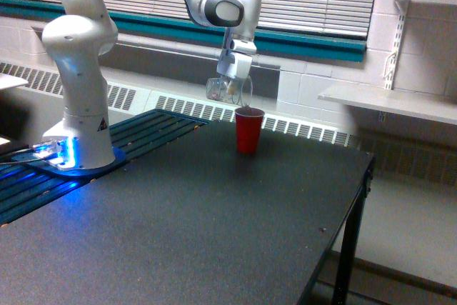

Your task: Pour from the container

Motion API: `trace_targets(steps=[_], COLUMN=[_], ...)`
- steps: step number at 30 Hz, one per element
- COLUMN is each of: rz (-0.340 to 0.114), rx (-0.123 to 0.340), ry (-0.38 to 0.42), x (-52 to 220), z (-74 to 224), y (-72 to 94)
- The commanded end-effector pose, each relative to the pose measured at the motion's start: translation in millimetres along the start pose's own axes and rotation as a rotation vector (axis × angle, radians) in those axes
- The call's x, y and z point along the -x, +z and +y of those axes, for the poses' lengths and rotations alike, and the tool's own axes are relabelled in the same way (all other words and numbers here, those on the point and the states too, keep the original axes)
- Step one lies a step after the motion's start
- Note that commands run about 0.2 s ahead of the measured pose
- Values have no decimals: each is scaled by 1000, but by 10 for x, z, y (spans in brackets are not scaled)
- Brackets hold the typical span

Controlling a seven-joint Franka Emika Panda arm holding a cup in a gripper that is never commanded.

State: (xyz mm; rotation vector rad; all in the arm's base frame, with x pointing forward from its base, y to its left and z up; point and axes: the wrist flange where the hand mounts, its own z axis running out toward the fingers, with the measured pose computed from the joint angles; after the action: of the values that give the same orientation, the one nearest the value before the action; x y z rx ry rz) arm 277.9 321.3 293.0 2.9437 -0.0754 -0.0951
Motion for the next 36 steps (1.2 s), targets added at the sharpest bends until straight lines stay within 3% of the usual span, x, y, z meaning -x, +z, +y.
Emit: trace_targets(steps=[1,8,20,36], rz=[-28,-43,-18,-67], rx=[-6,-13,-20,-14], ry=[-7,4,22,-32], x=[-12,-12,-190,-160], z=[-1,-5,46,-173], y=[72,153,44,119])
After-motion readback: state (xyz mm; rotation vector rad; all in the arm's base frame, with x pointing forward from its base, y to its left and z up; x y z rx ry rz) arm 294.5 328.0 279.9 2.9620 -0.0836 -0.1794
